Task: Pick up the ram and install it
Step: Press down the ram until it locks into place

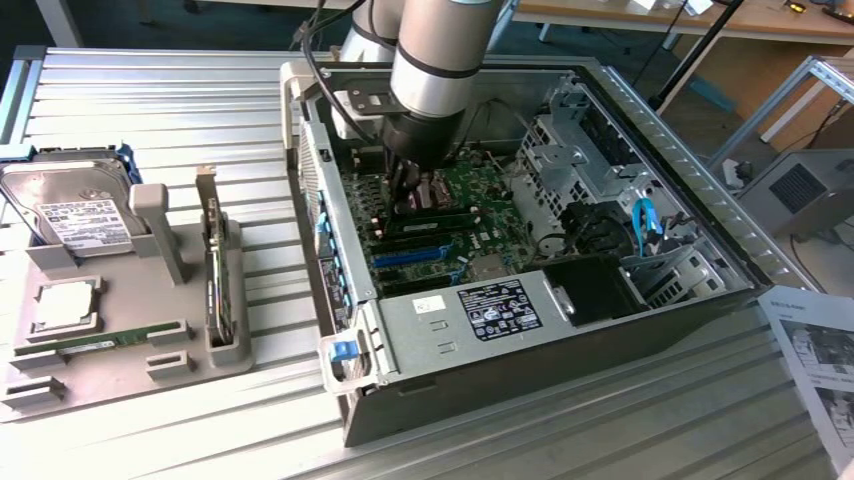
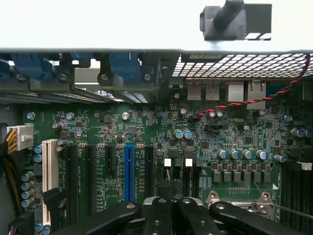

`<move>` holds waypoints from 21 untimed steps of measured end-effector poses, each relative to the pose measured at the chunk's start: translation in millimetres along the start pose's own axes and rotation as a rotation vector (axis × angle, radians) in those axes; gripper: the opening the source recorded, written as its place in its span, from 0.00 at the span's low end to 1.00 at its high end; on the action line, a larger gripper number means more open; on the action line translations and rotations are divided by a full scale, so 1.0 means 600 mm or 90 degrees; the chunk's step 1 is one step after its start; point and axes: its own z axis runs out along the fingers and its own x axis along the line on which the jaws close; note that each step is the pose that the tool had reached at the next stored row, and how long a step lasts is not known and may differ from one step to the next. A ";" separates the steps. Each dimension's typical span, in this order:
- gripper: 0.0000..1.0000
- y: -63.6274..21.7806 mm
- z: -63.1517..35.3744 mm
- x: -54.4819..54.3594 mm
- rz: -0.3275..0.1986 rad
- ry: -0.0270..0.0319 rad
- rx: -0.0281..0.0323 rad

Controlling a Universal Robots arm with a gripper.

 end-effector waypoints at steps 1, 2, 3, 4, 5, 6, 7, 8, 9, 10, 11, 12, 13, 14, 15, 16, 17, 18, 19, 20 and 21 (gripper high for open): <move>0.11 0.000 0.001 0.000 0.000 -0.0001 0.0001; 0.11 0.000 0.001 0.000 0.000 -0.0001 0.0001; 0.11 0.000 0.001 0.000 0.000 -0.0001 0.0001; 0.11 0.000 0.002 0.000 0.000 -0.0001 0.0001; 0.11 0.000 0.002 0.000 0.000 0.0000 0.0000; 0.11 0.000 0.002 0.000 0.000 0.0000 0.0000; 0.11 0.000 0.002 0.000 0.000 0.0000 0.0000; 0.11 0.000 0.003 0.000 0.000 -0.0001 0.0001; 0.11 0.000 0.003 0.000 0.000 -0.0001 0.0001; 0.11 0.000 0.004 0.001 0.000 -0.0001 0.0000; 0.11 0.000 0.004 0.001 0.000 0.0000 0.0000; 0.11 0.000 0.005 0.001 0.000 0.0000 0.0000; 0.11 0.000 0.005 0.001 0.000 0.0000 0.0000; 0.11 0.000 0.005 0.001 0.000 0.0000 0.0000; 0.11 0.000 0.005 0.001 0.000 0.0000 0.0000; 0.11 0.000 0.005 0.001 0.000 0.0000 0.0000; 0.11 0.000 0.005 0.001 0.000 0.0000 0.0000; 0.11 0.000 0.005 0.001 0.000 0.0000 0.0000; 0.11 0.000 0.006 0.001 0.000 -0.0002 0.0001; 0.11 0.000 0.006 0.001 0.000 -0.0001 0.0001; 0.11 0.000 0.006 0.001 0.000 0.0000 0.0000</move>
